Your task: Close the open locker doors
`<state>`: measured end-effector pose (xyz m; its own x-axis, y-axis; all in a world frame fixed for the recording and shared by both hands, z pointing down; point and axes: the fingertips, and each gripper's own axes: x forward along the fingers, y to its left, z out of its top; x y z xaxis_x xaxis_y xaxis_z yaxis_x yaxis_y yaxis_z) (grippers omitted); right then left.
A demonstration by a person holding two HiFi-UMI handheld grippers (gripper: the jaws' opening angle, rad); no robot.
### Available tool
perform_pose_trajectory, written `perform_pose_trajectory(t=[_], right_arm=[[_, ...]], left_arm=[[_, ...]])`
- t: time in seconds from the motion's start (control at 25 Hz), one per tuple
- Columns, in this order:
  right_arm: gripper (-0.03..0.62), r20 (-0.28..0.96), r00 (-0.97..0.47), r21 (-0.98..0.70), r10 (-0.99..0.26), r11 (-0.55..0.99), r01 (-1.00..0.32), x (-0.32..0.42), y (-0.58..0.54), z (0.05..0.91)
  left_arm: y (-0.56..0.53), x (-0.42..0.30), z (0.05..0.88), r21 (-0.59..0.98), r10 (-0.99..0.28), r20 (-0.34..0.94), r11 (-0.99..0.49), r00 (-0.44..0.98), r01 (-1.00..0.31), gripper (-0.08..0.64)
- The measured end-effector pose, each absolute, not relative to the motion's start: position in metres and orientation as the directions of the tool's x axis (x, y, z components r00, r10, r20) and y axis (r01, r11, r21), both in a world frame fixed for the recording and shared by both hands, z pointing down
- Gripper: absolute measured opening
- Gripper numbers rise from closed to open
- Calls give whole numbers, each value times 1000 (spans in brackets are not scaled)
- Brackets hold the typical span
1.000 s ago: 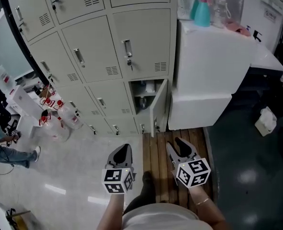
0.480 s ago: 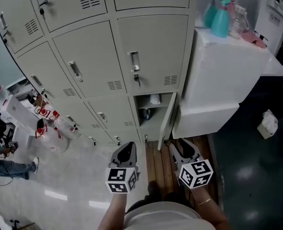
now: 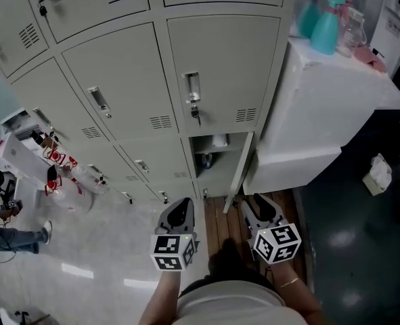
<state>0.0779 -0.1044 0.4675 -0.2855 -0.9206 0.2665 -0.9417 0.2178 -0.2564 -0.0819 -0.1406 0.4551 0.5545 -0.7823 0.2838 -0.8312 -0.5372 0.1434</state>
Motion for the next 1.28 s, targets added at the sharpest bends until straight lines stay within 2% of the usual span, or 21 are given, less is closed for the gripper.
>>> perform_pose_trajectory(t=[1.28], right_arm=[[121,440,-351,-314,-826,225,-923,69,-201,546]], left_arm=[[-208,-86,496,142,-798,386,-445,463,-884,20]])
